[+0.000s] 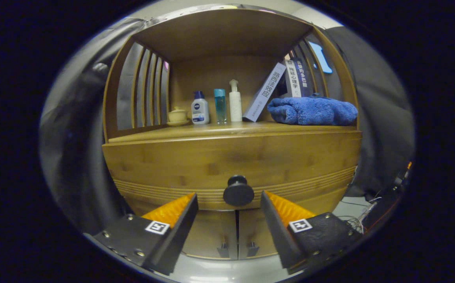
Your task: Pull open the drawer, take out the items inside it, and place them on the countertop above the cabinet.
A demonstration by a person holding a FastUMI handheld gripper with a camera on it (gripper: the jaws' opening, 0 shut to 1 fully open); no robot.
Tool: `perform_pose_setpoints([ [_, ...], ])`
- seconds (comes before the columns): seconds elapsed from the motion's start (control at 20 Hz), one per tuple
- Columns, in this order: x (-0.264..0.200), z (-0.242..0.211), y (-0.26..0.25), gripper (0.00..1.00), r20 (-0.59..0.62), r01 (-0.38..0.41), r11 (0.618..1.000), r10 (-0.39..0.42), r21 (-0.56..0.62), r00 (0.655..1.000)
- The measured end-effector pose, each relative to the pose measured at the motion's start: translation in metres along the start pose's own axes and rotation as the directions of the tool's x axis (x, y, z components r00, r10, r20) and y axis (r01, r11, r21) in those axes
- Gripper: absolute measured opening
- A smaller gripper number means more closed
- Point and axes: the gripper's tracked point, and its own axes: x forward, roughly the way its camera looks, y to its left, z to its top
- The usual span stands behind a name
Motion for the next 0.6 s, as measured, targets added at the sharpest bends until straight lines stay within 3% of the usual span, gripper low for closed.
perform_pose_setpoints([
  [0.1,0.01,0.001,0.002,0.73,-0.007,-0.003,1.0,0.003,0.019,1.0],
  [0.15,0.017,-0.005,0.0,0.73,-0.01,0.006,1.0,-0.006,-0.004,1.0],
  [0.2,0.057,-0.002,-0.005,0.73,0.028,0.016,1.0,-0.015,-0.011,0.999],
  [0.25,0.022,0.001,-0.005,0.62,0.018,0.024,0.999,-0.023,-0.031,1.0],
  [0.35,0.014,0.0,-0.003,0.42,0.022,0.052,0.998,-0.051,-0.022,0.998],
  [0.45,0.013,0.002,-0.004,0.42,0.065,0.081,0.996,-0.079,-0.025,0.995],
  [0.6,0.017,0.003,0.0,0.41,0.133,0.053,0.997,-0.044,-0.06,0.99],
])
